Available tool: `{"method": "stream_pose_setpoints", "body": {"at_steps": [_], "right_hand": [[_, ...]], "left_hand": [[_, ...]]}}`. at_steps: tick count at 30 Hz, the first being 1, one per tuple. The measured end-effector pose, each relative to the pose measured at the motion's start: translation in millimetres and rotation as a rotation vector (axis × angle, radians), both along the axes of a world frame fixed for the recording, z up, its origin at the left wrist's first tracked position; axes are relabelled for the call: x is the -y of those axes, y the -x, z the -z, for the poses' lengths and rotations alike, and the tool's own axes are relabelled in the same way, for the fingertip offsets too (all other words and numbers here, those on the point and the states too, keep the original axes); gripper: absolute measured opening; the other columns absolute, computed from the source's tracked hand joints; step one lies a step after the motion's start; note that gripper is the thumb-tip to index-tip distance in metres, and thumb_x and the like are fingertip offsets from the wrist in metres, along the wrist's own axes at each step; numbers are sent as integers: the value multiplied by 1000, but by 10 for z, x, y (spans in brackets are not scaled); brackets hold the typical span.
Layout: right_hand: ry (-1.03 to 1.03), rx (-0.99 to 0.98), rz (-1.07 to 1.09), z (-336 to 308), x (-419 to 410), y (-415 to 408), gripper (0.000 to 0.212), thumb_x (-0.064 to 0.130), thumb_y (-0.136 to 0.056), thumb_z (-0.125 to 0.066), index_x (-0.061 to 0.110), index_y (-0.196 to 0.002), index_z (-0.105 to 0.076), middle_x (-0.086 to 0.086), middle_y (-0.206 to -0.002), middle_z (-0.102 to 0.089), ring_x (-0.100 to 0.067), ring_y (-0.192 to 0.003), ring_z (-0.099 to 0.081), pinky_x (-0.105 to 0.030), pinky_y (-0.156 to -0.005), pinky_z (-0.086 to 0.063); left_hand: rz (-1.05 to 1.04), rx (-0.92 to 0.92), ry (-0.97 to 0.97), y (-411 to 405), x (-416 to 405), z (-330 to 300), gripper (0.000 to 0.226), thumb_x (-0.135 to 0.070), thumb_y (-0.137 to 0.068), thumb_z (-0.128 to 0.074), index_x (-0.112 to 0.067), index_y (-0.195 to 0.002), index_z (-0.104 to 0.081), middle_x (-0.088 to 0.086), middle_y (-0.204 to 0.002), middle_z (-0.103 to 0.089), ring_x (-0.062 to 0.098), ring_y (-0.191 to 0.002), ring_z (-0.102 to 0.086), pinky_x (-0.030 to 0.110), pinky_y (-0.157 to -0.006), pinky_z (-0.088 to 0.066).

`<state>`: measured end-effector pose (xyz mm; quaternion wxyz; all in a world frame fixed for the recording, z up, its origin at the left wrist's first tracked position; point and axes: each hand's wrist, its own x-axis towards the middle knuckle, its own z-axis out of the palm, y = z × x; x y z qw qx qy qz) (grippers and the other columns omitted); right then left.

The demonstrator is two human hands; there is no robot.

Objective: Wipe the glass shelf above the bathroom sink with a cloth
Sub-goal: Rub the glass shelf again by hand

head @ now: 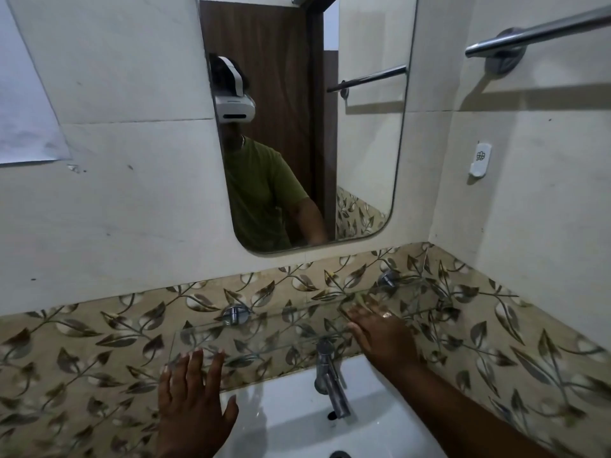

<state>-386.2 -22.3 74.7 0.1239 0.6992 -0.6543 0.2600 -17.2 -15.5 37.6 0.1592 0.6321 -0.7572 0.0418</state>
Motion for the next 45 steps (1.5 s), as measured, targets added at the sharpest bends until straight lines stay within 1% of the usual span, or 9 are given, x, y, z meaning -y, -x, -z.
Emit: {"method": "stream_pose_setpoints", "body": {"at_steps": [7,12,21,26,32,35,38,41,45], "right_hand": [[63,206,314,-182,131,-11,29,42,-100,-55,28,-97,-80,-3,-81,-75,-24,-69,-67,-26,-58,-44],[-102,178,150,-184,223,-687,39,60,-98,-47,34,-106,-75,4,-87,-75,-17,-76,-67,-28,-66,-56],[315,64,-161,193,-475,-712,51,55,-104,-31,35,-95,-77,17,-98,-76,-2,-88,-68,-16,-66,-52],[-168,225,-46,541,-790,-432,61,75,-94,-22,39,-101,-71,16,-91,-72,-3,-83,-64,-21,-70,-50],[-537,1250,152,699,-885,-199,34,36,-88,-77,8,-69,-80,-15,-71,-75,-23,-64,-71,-33,-64,-56],[-477,1711,207,786,-808,-44,8,12,-87,-78,5,-90,-81,-29,-91,-74,-44,-78,-73,-40,-65,-58],[-443,2138,152,1017,-592,205,33,2,-87,-69,4,-119,-70,-32,-110,-70,-47,-79,-73,-45,-58,-60],[-406,2229,236,1342,-161,465,60,19,-81,-70,6,-137,-55,-22,-106,-75,-36,-82,-76,-44,-62,-62],[-254,2189,-270,1748,382,895,45,19,-108,-32,0,-148,-40,-21,-145,-53,-24,-133,-52,-35,-112,-36]], "left_hand": [[-1,30,-14,-50,-12,-28,86,-54,-67,-52,-20,-146,-44,28,-139,-55,50,-130,-48,66,-110,-30],[3,31,-31,-31,-26,-40,88,-53,-64,-52,-20,-145,-44,28,-138,-56,50,-127,-49,65,-110,-29],[10,49,-49,-57,1,-60,87,-51,-65,-53,-19,-145,-46,28,-138,-56,51,-126,-51,64,-111,-28],[7,49,-20,-32,-2,-39,85,-51,-66,-51,-17,-144,-47,29,-140,-53,52,-127,-50,64,-112,-26],[-20,54,-19,-35,16,0,87,-54,-68,-50,-17,-146,-43,31,-141,-51,54,-128,-47,65,-114,-22],[-33,63,6,-20,31,35,87,-54,-69,-50,-16,-146,-44,31,-141,-50,53,-128,-47,65,-114,-23],[-44,78,23,4,38,47,87,-53,-69,-51,-15,-146,-44,31,-140,-51,52,-128,-46,66,-113,-25],[-52,104,44,9,34,62,87,-53,-68,-51,-13,-145,-46,32,-139,-52,52,-128,-46,66,-112,-26],[-59,134,92,-2,57,77,88,-55,-70,-52,-15,-147,-43,31,-142,-50,51,-131,-44,65,-114,-24]]}}
